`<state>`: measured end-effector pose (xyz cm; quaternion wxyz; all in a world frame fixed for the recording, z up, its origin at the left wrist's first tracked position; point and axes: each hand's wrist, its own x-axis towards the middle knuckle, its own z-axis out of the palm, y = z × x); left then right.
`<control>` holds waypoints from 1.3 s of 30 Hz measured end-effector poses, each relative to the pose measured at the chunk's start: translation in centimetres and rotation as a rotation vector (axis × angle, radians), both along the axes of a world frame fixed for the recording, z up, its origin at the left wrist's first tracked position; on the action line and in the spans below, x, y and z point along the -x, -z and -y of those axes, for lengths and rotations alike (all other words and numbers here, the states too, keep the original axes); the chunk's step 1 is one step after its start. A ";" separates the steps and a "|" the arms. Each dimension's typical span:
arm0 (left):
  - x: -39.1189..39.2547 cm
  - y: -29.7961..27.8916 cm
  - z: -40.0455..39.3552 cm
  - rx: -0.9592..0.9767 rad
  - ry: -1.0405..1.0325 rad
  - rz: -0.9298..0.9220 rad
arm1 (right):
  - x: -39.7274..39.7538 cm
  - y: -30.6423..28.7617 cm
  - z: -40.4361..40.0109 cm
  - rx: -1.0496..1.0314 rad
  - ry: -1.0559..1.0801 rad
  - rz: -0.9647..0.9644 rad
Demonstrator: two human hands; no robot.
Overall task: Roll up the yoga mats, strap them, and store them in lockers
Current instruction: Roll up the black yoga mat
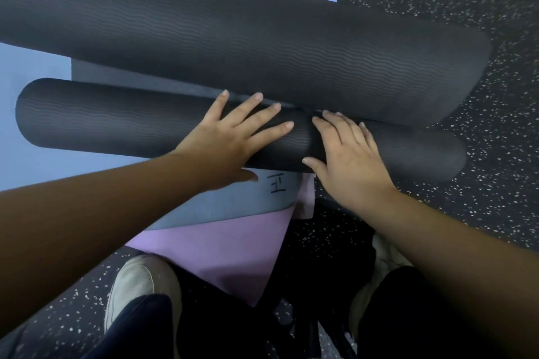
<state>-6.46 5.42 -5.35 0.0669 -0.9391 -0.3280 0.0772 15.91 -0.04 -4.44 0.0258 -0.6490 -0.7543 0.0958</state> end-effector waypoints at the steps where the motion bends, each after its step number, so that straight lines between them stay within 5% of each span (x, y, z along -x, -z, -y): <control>1: -0.1 -0.3 -0.5 0.018 -0.011 -0.018 | 0.1 0.2 0.1 -0.036 0.009 -0.013; 9: -1.6 -2.7 -4.5 0.188 -0.175 -0.035 | 0.5 1.3 1.7 -0.119 -0.028 0.047; 26: -1.3 -0.2 -2.1 -0.069 -0.042 0.146 | -0.9 0.2 -0.3 0.327 -0.078 0.195; 34: -1.7 -0.5 -4.0 -0.052 -0.158 -0.171 | -0.6 -0.6 -2.7 0.349 -0.060 0.221; 39: -2.2 -1.0 -4.6 -0.024 -0.218 -0.154 | -0.1 -0.8 -3.0 0.332 -0.028 0.226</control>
